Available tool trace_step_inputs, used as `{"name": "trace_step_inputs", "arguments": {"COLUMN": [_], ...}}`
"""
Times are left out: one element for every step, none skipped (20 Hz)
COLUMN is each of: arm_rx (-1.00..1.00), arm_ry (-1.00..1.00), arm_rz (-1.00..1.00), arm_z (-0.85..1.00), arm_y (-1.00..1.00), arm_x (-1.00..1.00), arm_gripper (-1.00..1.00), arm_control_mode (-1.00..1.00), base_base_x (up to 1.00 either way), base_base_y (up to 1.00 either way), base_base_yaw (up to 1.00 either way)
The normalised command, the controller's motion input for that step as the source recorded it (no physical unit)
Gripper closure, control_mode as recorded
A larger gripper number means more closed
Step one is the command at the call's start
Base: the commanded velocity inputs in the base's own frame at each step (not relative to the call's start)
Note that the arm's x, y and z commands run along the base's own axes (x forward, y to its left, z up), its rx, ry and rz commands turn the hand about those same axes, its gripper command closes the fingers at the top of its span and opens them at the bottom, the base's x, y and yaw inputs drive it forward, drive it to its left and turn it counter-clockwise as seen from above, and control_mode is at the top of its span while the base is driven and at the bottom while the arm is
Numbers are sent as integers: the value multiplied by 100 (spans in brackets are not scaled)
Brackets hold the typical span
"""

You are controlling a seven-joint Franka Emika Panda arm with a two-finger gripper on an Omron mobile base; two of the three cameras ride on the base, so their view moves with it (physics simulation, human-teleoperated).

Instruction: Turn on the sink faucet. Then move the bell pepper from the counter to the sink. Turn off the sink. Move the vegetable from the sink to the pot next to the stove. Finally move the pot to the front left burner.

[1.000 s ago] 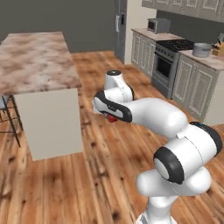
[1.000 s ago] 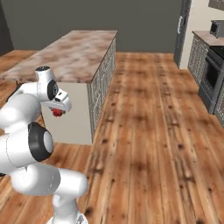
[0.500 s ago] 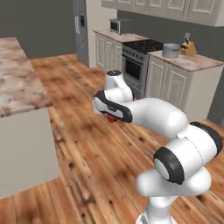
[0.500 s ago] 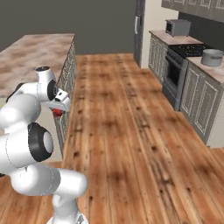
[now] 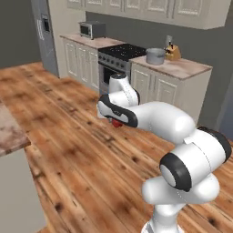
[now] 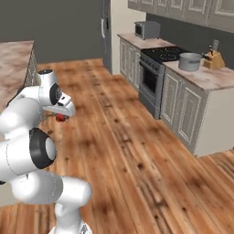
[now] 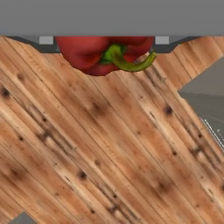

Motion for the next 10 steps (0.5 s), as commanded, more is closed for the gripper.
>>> {"name": "trace_step_inputs", "arguments": {"arm_rx": [0, 0, 0, 0, 0, 0, 0, 0, 0, 0], "arm_ry": [0, 0, 0, 0, 0, 0, 0, 0, 0, 0], "arm_rz": [0, 0, 0, 0, 0, 0, 0, 0, 0, 0], "arm_z": [0, 0, 0, 0, 0, 0, 0, 0, 0, 0], "arm_y": [0, 0, 0, 0, 0, 0, 0, 0, 0, 0], "arm_x": [0, 0, 0, 0, 0, 0, 0, 0, 0, 0], "arm_gripper": [100, 100, 100, 100, 100, 100, 100, 100, 100, 100], "arm_control_mode": [100, 100, 100, 100, 100, 100, 100, 100, 100, 100], "base_base_x": [98, 99, 98, 92, 92, 92, 92, 91, 88, 86], "base_base_y": [-2, -4, -9, -17, -16, -14, -16, -19, -24, -22], "base_base_yaw": [-36, -36, -36, -35, -35, -35, -35, -35, -35, -35]}}
